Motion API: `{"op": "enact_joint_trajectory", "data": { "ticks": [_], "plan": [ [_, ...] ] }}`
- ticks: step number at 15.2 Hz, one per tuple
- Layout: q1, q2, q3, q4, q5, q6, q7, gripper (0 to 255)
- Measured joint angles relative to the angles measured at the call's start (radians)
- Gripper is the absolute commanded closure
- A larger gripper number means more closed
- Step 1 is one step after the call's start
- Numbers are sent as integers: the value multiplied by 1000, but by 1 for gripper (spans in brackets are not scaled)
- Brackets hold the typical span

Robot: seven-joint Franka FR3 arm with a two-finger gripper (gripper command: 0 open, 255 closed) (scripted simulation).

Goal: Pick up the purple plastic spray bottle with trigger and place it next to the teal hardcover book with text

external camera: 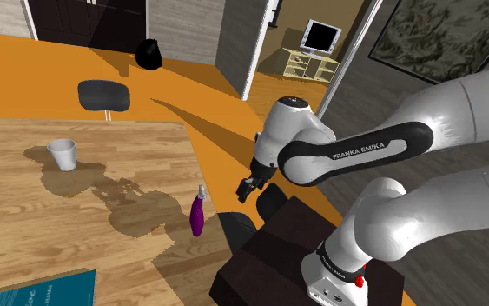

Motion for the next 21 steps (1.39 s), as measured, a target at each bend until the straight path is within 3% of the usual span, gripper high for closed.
{"op": "enact_joint_trajectory", "data": {
  "ticks": [4, 6, 7, 8, 9, 10, 11, 12, 13, 15, 17, 21],
  "plan": [
    [-33, 192, 99, -18, -34, 265, 106, 0],
    [-104, 308, 175, -8, -110, 397, 193, 0],
    [-166, 365, 229, 4, -179, 456, 259, 0],
    [-250, 416, 303, 13, -282, 507, 355, 0],
    [-371, 479, 394, 46, -435, 538, 498, 0],
    [-468, 553, 448, 86, -664, 546, 700, 0],
    [-539, 645, 480, 145, -955, 533, 930, 0],
    [-515, 709, 434, 185, -1197, 528, 1119, 0],
    [-467, 779, 382, 240, -1373, 507, 1272, 0],
    [-390, 900, 318, 337, -1604, 457, 1496, 0],
    [-345, 1002, 284, 412, -1767, 410, 1651, 0],
    [-329, 1081, 265, 462, -1881, 379, 1747, 0]
  ]
}}
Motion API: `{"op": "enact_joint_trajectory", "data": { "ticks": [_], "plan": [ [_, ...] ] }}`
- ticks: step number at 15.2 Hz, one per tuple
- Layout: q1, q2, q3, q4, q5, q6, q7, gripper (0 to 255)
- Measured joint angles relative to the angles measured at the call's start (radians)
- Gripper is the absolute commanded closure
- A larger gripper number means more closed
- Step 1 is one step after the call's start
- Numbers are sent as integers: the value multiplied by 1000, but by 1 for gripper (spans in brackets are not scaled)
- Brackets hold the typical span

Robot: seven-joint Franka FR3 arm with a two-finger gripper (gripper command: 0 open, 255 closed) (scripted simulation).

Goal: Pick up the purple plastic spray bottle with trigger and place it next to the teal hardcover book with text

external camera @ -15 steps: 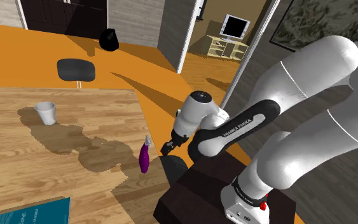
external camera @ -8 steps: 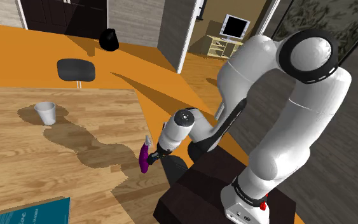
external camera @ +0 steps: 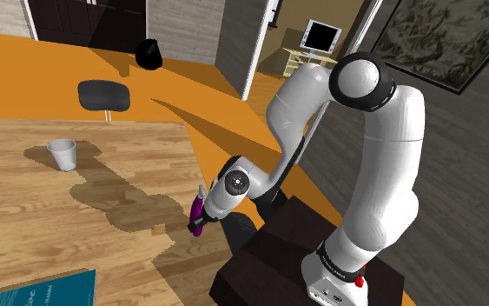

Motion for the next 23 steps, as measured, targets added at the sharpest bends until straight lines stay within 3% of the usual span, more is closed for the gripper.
{"op": "enact_joint_trajectory", "data": {
  "ticks": [4, 10, 11, 21, 23],
  "plan": [
    [8, 72, -16, 48, -63, -21, 41, 0],
    [9, 86, -19, 57, -77, -24, 49, 0],
    [9, 86, -19, 57, -77, -24, 49, 255],
    [10, 86, -18, 57, -77, -24, 49, 255],
    [7, 65, -15, 48, -50, -16, 26, 255]
  ]
}}
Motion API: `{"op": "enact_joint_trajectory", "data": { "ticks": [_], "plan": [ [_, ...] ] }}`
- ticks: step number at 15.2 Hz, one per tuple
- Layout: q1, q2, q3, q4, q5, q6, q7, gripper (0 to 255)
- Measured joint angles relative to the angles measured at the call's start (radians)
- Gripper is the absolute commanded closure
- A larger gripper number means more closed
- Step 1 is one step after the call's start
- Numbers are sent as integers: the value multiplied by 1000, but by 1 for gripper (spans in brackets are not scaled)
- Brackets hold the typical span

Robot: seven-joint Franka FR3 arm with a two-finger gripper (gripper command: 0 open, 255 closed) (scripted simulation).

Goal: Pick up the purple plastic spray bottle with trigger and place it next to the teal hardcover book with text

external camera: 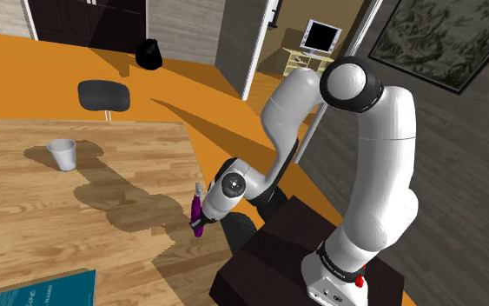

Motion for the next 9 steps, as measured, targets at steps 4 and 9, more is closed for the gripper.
{"op": "enact_joint_trajectory", "data": {
  "ticks": [4, 9],
  "plan": [
    [-10, -68, 12, -35, 79, 23, -64, 255],
    [-28, -158, 33, -83, 193, 51, -160, 255]
  ]
}}
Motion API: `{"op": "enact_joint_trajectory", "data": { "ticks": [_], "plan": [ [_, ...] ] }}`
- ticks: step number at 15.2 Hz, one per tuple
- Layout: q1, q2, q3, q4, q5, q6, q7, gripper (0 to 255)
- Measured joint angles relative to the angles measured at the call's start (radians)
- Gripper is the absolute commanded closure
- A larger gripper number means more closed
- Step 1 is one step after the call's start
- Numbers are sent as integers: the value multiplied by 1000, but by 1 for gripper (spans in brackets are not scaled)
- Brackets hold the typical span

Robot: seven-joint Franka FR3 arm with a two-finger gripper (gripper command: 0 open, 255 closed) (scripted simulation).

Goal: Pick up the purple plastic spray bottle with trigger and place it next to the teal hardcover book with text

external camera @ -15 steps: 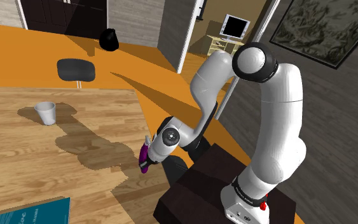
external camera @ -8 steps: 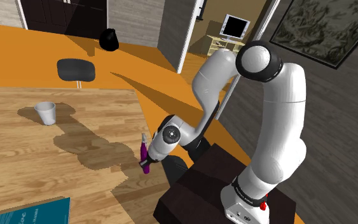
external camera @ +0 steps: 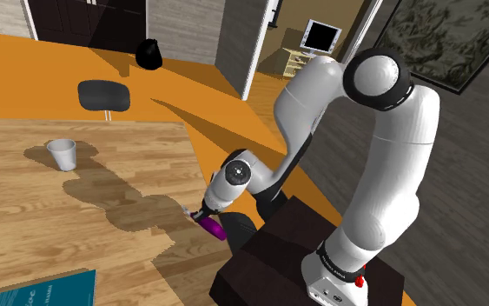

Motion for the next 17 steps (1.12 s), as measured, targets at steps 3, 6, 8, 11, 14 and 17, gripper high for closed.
{"op": "enact_joint_trajectory", "data": {
  "ticks": [3, 6, 8, 11, 14, 17],
  "plan": [
    [-13, -56, 18, -29, 83, 15, -69, 255],
    [-32, -111, 39, -55, 180, 30, -155, 255],
    [-46, -153, 58, -75, 256, 39, -219, 255],
    [-69, -218, 92, -108, 380, 52, -323, 255],
    [-95, -286, 129, -141, 522, 66, -443, 255],
    [-109, -349, 164, -169, 674, 73, -564, 255]
  ]
}}
